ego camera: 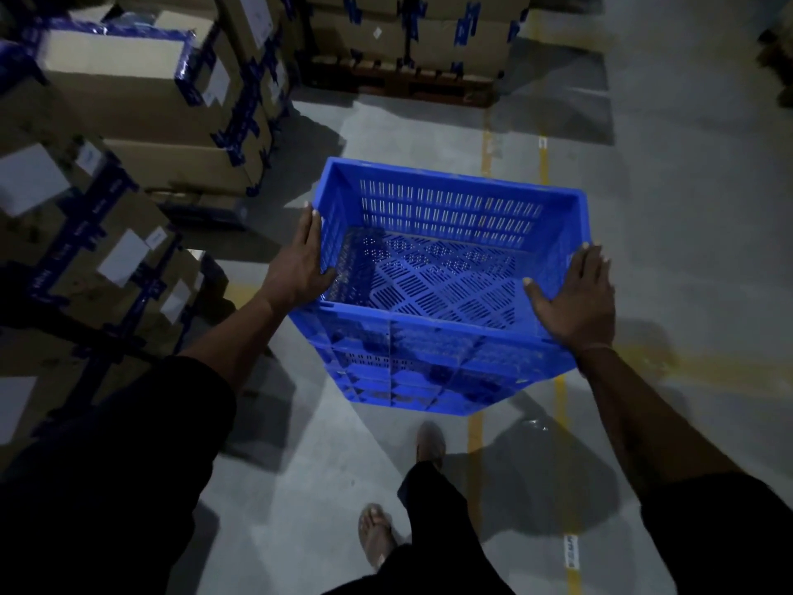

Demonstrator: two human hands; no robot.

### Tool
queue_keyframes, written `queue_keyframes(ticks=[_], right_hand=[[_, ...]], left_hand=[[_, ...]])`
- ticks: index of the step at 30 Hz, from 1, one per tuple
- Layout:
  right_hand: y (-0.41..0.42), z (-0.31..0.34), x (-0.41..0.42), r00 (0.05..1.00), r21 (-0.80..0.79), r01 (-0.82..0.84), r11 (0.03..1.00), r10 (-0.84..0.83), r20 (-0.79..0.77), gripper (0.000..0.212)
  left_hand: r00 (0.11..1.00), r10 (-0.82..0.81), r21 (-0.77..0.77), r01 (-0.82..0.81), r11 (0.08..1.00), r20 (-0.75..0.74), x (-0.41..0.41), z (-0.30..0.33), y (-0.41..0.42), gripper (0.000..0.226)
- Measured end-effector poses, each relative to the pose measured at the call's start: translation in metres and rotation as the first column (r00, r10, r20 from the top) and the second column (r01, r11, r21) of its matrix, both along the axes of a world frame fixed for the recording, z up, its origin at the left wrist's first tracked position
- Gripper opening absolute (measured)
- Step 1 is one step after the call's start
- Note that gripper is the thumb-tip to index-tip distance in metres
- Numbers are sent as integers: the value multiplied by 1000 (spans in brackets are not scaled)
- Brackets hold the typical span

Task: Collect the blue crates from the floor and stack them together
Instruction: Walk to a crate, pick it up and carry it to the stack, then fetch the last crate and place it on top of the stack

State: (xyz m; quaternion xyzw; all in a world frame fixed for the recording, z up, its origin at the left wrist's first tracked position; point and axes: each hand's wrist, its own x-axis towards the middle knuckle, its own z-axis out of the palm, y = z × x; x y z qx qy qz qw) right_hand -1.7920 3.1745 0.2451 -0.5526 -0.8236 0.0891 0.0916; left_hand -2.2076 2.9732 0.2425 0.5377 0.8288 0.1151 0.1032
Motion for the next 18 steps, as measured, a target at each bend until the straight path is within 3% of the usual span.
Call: queue_keyframes(ticks=[5, 7, 9, 18], right_hand=[[5, 7, 1, 1000, -54, -1, 999, 1, 2, 115], [3, 6, -1, 1000, -51, 6, 999, -6, 6, 115], [0, 3, 1, 1000, -54, 10, 999, -9, 17, 115], [7, 15, -2, 996, -174, 24, 984, -9, 86, 117]], left_hand=[[997, 77, -180, -70, 981, 30, 8, 31, 15, 109], [995, 95, -106, -92, 990, 26, 16, 32, 8, 103], [994, 76, -11, -77, 997, -76, 28, 16, -8, 95], [992, 78, -79, -86, 993, -98, 33, 13, -20, 97]])
